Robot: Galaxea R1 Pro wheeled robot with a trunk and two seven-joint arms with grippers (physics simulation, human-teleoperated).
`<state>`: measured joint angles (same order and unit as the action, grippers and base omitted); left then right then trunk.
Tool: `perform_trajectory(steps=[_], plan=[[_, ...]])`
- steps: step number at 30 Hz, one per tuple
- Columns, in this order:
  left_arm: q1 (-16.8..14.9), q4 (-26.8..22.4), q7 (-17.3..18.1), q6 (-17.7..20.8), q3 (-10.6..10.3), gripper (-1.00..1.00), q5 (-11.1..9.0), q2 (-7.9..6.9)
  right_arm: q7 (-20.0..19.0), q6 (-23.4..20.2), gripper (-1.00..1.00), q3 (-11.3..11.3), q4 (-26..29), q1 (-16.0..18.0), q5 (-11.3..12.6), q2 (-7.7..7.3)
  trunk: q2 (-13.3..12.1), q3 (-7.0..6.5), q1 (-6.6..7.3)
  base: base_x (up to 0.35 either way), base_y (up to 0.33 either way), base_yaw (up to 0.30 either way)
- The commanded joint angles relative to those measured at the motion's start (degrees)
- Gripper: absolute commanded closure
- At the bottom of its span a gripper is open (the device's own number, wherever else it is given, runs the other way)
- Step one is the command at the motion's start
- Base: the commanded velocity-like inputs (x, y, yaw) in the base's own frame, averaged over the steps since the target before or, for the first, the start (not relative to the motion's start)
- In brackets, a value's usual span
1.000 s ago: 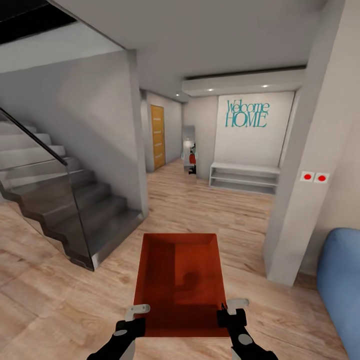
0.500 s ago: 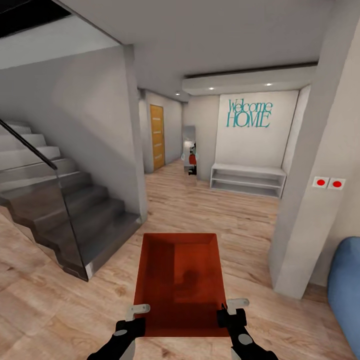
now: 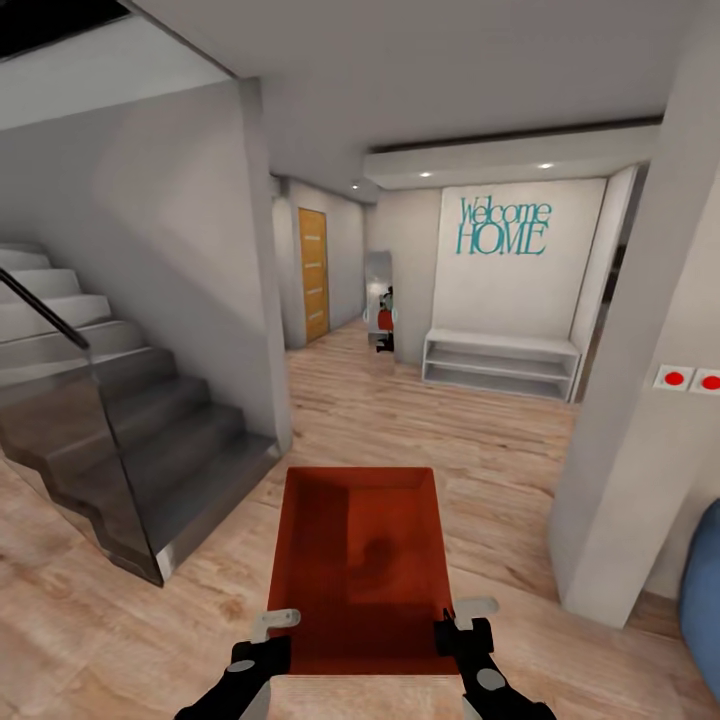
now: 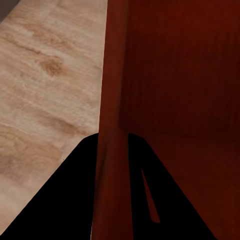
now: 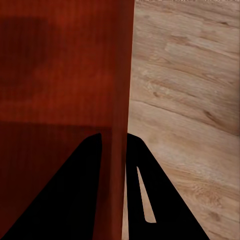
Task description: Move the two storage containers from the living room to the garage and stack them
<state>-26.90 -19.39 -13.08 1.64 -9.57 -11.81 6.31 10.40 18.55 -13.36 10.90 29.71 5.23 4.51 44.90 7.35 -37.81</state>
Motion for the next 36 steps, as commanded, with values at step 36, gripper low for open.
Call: perform_trajectory(steps=[36], plan=[[0.00, -0.03, -0.72, 0.29, 0.78, 1.00, -0.58, -0.43, 3.38, 3.77, 1.00, 1.00, 0.26, 0.08, 0.40, -0.13, 0.07, 0.09, -0.04, 0.321, 0.000, -0.029]])
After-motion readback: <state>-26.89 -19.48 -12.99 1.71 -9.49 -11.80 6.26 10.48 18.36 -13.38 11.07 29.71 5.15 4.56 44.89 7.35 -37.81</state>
